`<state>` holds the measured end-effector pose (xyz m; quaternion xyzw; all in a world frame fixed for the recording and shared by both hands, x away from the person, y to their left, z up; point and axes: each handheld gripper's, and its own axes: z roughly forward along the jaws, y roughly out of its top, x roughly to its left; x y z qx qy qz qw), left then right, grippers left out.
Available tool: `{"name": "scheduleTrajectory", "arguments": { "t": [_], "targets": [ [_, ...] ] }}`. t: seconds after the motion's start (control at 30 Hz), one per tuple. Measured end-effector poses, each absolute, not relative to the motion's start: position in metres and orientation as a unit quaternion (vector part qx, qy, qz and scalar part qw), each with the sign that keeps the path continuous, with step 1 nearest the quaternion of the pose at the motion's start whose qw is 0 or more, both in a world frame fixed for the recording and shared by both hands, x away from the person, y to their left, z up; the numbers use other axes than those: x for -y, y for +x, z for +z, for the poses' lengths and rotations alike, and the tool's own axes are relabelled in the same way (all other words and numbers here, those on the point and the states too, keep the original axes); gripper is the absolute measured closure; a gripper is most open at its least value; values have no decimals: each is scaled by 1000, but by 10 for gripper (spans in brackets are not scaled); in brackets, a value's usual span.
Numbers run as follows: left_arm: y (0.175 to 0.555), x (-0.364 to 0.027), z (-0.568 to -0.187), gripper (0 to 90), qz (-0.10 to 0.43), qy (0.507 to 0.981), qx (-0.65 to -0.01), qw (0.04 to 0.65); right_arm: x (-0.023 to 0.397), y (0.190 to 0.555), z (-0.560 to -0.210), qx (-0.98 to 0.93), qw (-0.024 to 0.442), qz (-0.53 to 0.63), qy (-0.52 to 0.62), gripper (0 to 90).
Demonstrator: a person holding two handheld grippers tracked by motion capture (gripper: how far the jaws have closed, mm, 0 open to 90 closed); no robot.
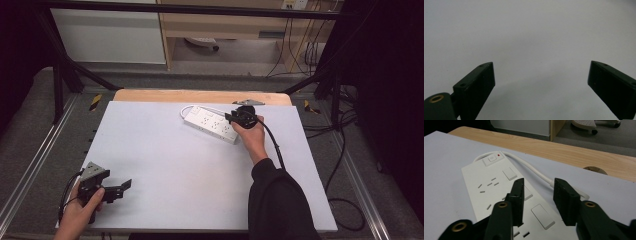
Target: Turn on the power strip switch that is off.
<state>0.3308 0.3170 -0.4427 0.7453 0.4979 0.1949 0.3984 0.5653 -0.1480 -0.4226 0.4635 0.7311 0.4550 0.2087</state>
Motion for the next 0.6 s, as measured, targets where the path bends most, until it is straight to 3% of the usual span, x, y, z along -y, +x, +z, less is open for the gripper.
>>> {"name": "scheduleTrajectory", "arguments": {
  "t": [0.4,0.5,0.6],
  "targets": [
    [331,-317,-443,73,195,746,-498,396,153,567,-417,-723,210,444,485,158],
    [331,-317,-443,73,195,746,-498,396,154,566,-416,-723,206,443,488,70],
    [331,-317,-443,73,195,746,-498,396,155,565,-415,-726,202,444,484,48]
  ]
}}
